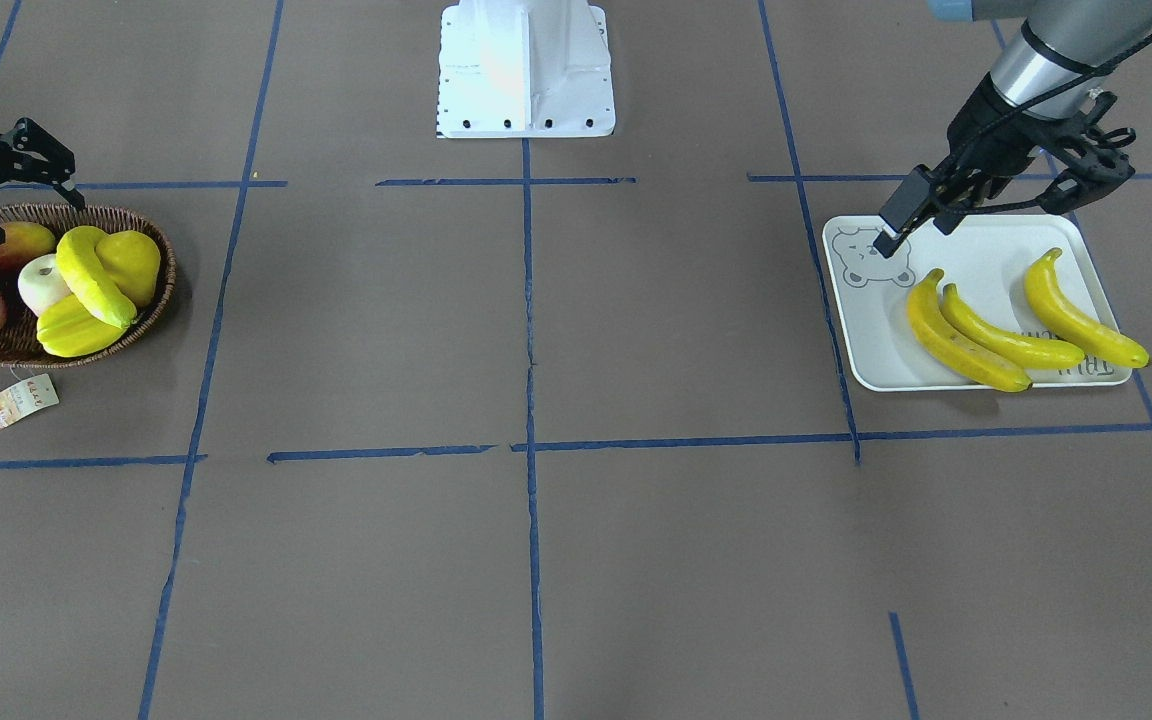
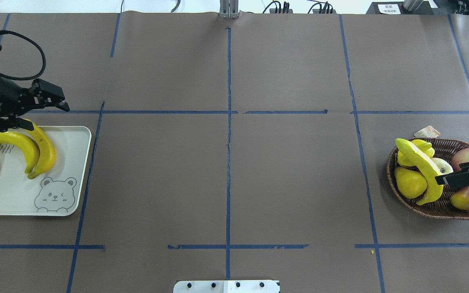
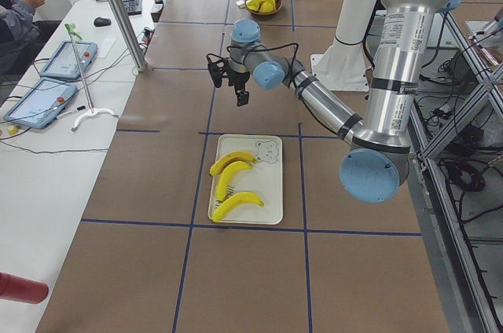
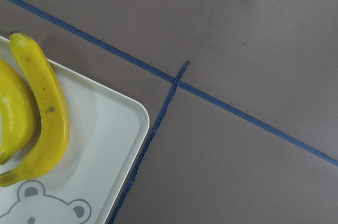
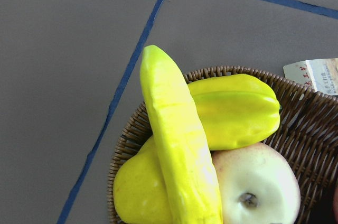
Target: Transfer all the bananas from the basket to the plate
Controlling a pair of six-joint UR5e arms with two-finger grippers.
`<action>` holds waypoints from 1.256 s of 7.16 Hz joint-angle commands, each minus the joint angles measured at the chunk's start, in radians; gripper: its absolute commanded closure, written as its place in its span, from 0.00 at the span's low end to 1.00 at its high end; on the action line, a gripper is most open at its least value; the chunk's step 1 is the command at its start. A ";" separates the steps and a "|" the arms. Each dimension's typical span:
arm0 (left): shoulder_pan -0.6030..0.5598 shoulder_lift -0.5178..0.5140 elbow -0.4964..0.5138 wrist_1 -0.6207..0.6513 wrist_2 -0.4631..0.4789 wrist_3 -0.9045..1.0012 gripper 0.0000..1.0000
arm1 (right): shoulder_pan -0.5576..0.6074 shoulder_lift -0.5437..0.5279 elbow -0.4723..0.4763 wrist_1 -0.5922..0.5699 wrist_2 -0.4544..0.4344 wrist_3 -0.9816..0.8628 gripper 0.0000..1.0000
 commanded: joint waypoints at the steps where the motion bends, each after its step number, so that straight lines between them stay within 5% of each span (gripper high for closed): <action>1: 0.000 0.001 0.000 -0.002 0.000 0.000 0.00 | -0.004 0.055 -0.093 0.103 0.018 0.025 0.03; 9: 0.002 0.001 0.003 -0.002 -0.002 0.000 0.00 | -0.027 0.074 -0.136 0.097 0.028 0.031 0.13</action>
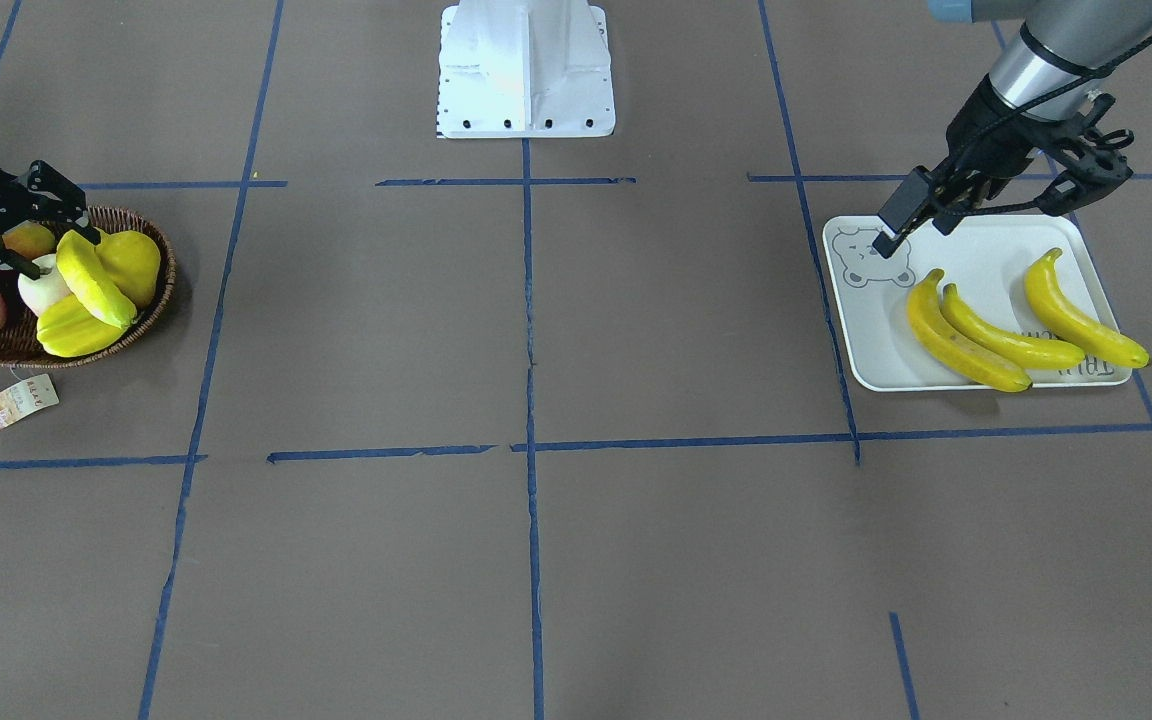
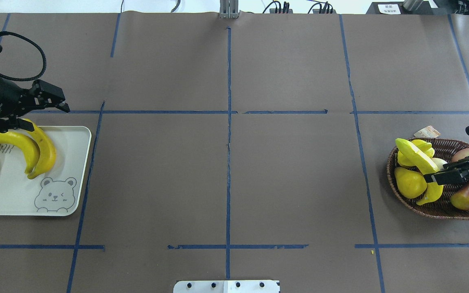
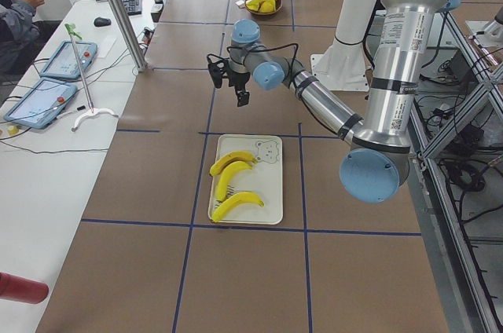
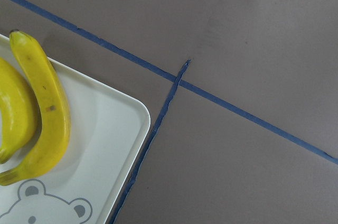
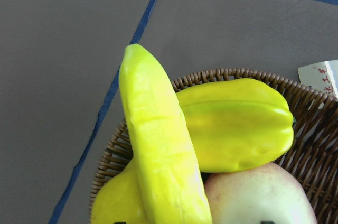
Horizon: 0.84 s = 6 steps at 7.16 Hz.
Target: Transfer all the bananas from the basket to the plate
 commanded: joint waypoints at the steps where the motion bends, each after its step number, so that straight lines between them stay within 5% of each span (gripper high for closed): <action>1: 0.000 0.000 0.002 0.000 0.000 0.000 0.00 | -0.013 0.000 0.000 0.002 0.017 0.005 0.14; 3: 0.000 0.000 0.003 0.002 -0.002 0.002 0.00 | -0.013 0.000 0.006 0.002 0.040 0.004 0.19; 5: 0.000 -0.002 0.009 0.000 -0.002 0.002 0.00 | -0.013 0.000 0.010 0.003 0.063 0.005 0.43; 6: 0.000 -0.002 0.009 0.000 -0.002 0.003 0.00 | -0.013 0.000 0.010 0.003 0.063 0.005 0.45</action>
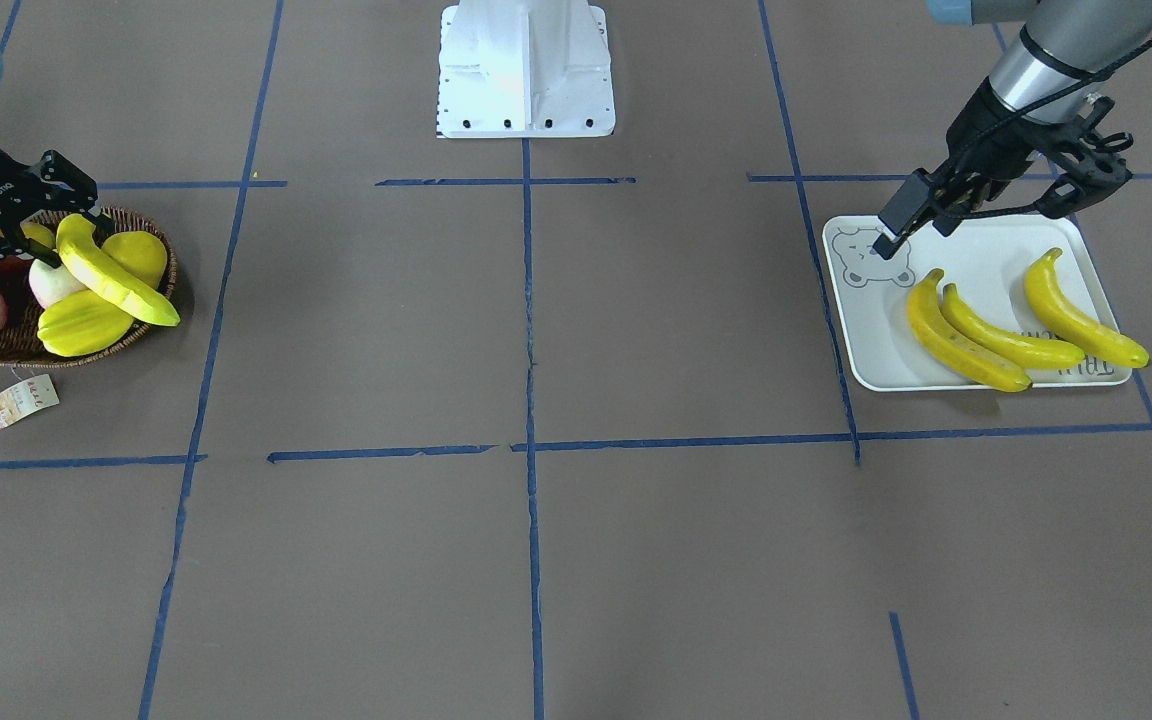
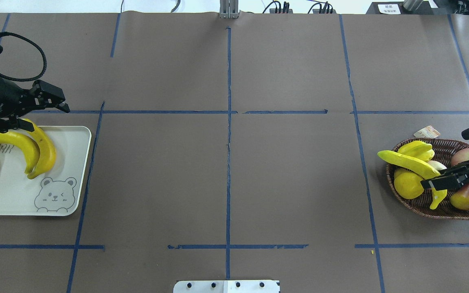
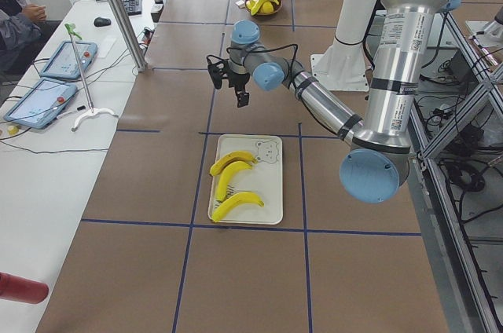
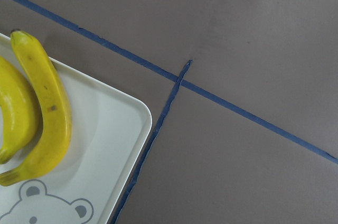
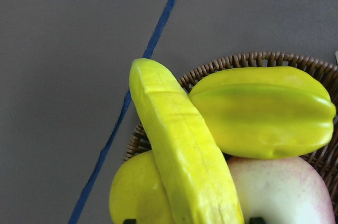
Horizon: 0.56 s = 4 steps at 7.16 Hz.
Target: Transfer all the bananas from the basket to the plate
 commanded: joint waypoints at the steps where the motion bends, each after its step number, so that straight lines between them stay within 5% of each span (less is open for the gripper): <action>1: 0.000 -0.001 0.002 0.000 0.000 0.000 0.00 | 0.001 0.000 0.001 0.000 0.005 -0.001 0.50; 4: 0.000 -0.001 0.005 0.000 0.000 0.001 0.00 | 0.005 -0.002 0.006 0.002 0.030 -0.001 0.95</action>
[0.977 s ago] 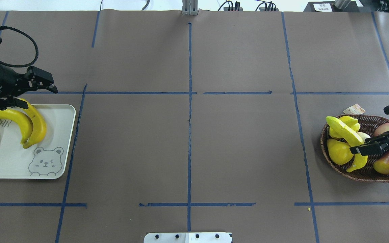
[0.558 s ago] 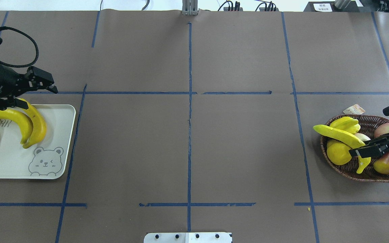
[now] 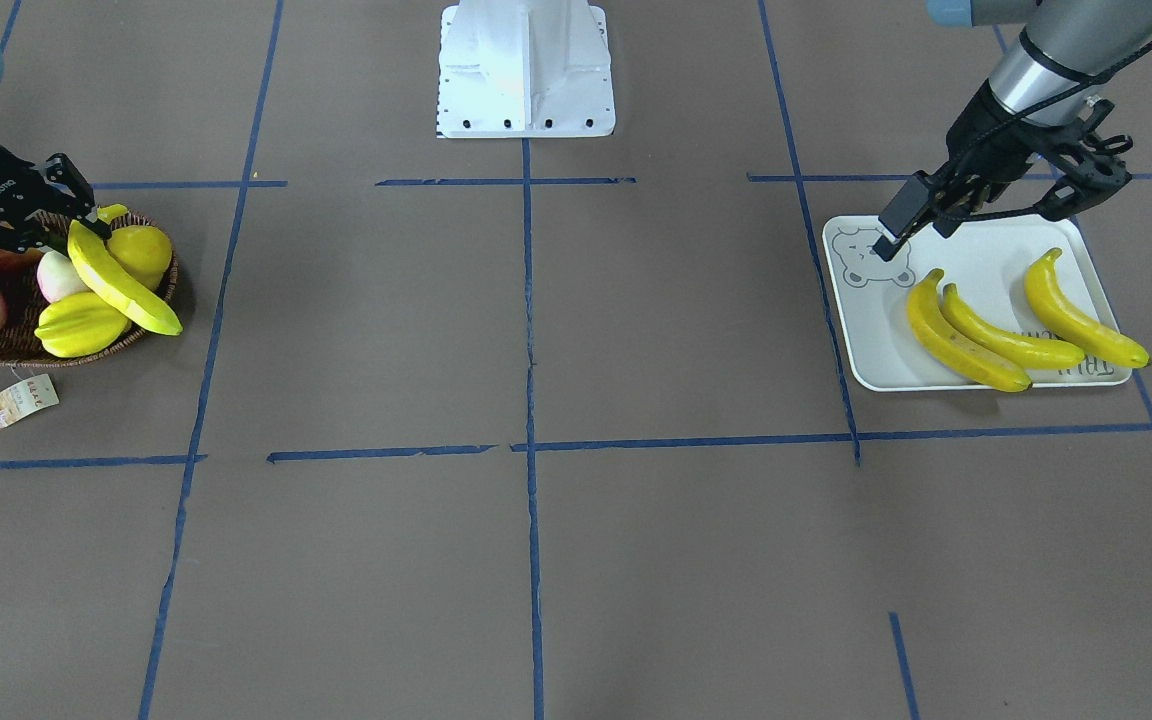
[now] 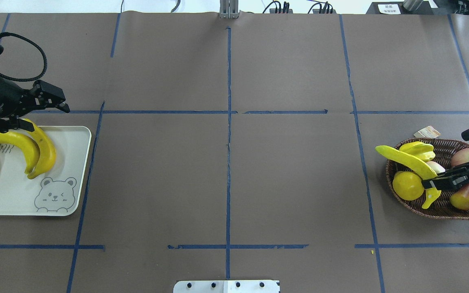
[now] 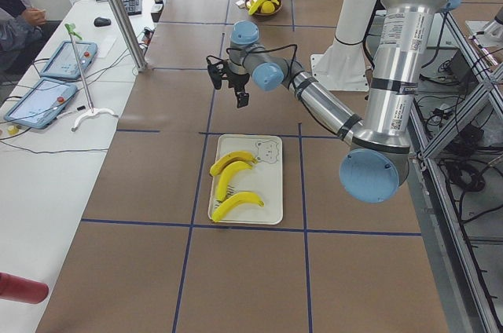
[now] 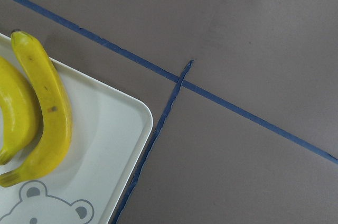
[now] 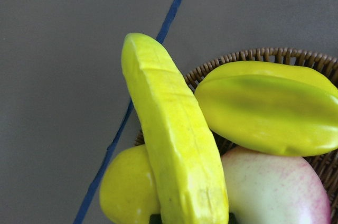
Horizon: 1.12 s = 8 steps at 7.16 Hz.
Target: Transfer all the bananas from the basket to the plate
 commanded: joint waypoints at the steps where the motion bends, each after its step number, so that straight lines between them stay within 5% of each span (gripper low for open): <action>1: 0.000 0.000 0.001 0.000 0.000 0.001 0.00 | 0.012 -0.001 0.005 0.001 0.053 0.000 0.99; 5: 0.005 -0.002 -0.001 0.000 0.000 -0.001 0.00 | 0.195 0.013 0.009 -0.010 0.184 -0.002 1.00; 8: 0.054 -0.073 -0.002 -0.003 0.015 -0.004 0.00 | 0.218 0.194 0.014 -0.099 0.196 0.077 1.00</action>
